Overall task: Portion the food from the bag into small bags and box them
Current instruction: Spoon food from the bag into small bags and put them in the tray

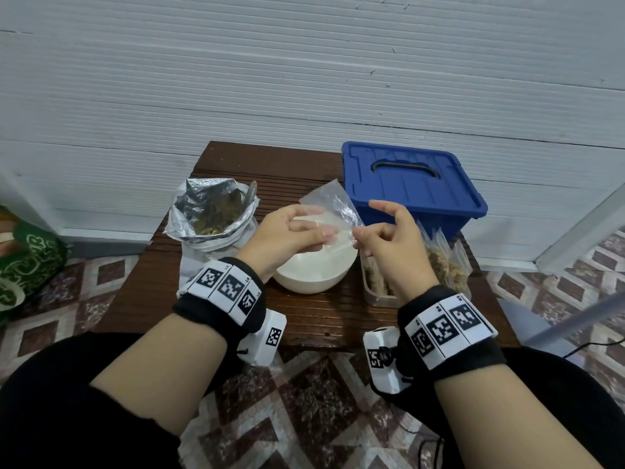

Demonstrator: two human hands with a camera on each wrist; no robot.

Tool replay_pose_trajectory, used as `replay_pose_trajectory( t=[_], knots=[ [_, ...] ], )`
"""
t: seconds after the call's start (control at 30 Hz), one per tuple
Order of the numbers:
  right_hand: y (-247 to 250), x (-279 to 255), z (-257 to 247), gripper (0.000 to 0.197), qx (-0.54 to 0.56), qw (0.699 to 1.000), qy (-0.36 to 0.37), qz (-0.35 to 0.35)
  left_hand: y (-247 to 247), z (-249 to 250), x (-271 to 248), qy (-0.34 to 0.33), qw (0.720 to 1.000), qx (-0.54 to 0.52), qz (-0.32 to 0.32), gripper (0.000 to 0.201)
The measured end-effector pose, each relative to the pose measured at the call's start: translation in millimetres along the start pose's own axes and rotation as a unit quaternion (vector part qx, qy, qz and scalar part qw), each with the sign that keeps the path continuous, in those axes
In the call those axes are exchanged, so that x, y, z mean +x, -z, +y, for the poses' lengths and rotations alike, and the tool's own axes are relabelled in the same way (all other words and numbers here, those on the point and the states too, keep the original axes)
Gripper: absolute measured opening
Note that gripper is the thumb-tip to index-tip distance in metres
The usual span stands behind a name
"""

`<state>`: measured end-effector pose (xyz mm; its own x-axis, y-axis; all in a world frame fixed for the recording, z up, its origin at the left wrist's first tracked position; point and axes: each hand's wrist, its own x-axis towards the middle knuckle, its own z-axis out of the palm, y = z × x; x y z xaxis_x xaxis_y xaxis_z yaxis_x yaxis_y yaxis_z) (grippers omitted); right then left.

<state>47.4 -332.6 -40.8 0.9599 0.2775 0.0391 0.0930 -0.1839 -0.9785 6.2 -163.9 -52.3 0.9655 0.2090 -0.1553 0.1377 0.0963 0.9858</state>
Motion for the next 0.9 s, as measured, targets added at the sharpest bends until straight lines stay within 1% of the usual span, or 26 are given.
replay_pose_trajectory(
  t=[0.03,0.1,0.13,0.17,0.23,0.27,0.3,0.33,0.37,0.47,0.57,0.63,0.73,0.8,0.9],
  knots=[
    [2,1,0,0.046,-0.031,0.999,0.013,-0.001,0,-1,2,-0.008,0.999,0.038,0.010,0.067],
    [7,1,0,0.050,-0.102,0.994,0.040,-0.022,1,-2,2,-0.054,0.991,0.120,0.030,0.095],
    [10,1,-1,0.052,-0.136,0.989,0.050,-0.039,1,-2,2,-0.093,0.981,0.166,0.028,0.105],
    [12,1,-2,0.054,-0.163,0.983,0.056,-0.056,2,-2,2,-0.137,0.965,0.225,0.011,0.112],
    [16,1,-4,0.058,-0.185,0.977,0.064,-0.079,3,0,0,-0.211,0.909,0.356,-0.053,0.117],
    [17,2,-5,0.059,-0.181,0.978,0.065,-0.086,3,0,0,-0.235,0.878,0.410,-0.081,0.116],
    [18,2,-6,0.060,-0.172,0.979,0.064,-0.090,3,-1,-1,-0.252,0.853,0.446,-0.100,0.113],
    [18,2,-7,0.061,-0.162,0.980,0.062,-0.093,1,-3,0,-0.263,0.838,0.465,-0.108,0.109],
    [18,1,-8,0.062,-0.154,0.982,0.059,-0.095,0,-5,0,-0.270,0.833,0.470,-0.108,0.104],
    [17,-1,-9,0.064,-0.147,0.983,0.052,-0.093,-2,-9,1,-0.284,0.840,0.452,-0.094,0.088],
    [14,-2,-10,0.064,-0.138,0.985,0.042,-0.090,-2,-11,3,-0.312,0.840,0.434,-0.096,0.080],
    [13,-3,-11,0.061,-0.127,0.987,0.032,-0.089,-2,-11,3,-0.314,0.841,0.429,-0.098,0.075],
    [11,-2,-12,0.047,-0.092,0.993,0.009,-0.068,-2,-9,1,-0.300,0.858,0.410,-0.077,0.075],
    [12,0,-12,0.041,-0.057,0.997,-0.010,-0.051,-3,-8,-1,-0.293,0.869,0.394,-0.059,0.068],
    [13,0,-12,0.044,-0.040,0.997,-0.022,-0.056,-3,-6,-3,-0.279,0.888,0.364,-0.039,0.057]
  ],
)
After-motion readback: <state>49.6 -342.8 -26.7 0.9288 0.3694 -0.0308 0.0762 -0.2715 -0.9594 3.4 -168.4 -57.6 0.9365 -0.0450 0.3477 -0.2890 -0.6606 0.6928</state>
